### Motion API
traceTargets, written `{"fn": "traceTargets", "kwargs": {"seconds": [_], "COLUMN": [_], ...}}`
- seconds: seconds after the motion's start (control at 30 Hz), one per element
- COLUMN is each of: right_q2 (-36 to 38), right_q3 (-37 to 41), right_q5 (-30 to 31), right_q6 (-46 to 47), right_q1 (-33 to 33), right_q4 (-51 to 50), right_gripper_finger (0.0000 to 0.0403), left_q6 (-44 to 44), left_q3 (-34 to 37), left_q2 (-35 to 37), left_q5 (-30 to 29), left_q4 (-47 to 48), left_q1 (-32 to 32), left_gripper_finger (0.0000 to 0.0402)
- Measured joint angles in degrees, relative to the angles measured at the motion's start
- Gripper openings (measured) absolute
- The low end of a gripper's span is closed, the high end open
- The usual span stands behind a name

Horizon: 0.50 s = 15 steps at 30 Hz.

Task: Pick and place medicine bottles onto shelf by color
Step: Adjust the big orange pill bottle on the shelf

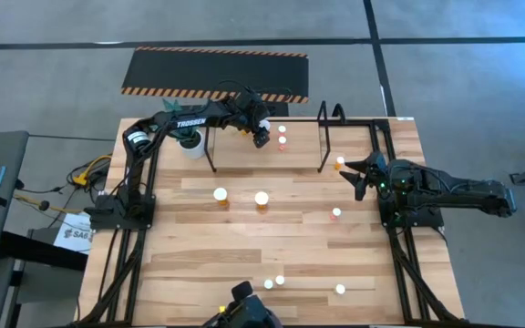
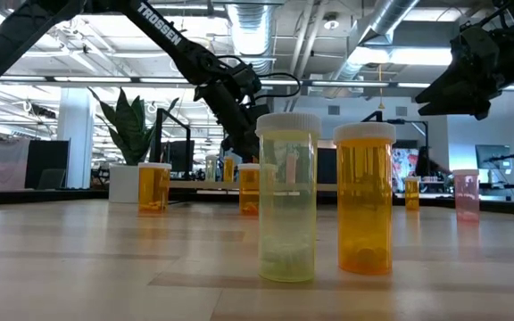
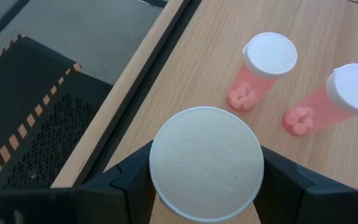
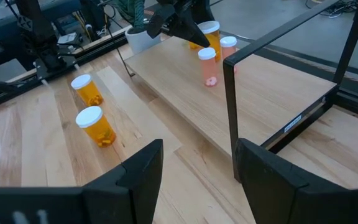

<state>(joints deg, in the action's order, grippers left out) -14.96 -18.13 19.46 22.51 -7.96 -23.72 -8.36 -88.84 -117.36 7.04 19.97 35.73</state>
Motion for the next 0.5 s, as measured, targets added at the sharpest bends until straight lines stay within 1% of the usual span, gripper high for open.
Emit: {"fn": "traceTargets", "kwargs": {"seconds": [0.5], "right_q2": [0.0], "right_q3": [0.0], "right_q5": [0.0], "right_q6": [0.0], "right_q1": [0.0], "right_q4": [0.0], "right_gripper_finger": [0.0225], "left_q6": [0.5], "left_q3": [0.0], "left_q2": [0.0], "left_q5": [0.2], "left_q4": [0.0], "left_q1": [0.0], "left_gripper_finger": [0.0201]}}
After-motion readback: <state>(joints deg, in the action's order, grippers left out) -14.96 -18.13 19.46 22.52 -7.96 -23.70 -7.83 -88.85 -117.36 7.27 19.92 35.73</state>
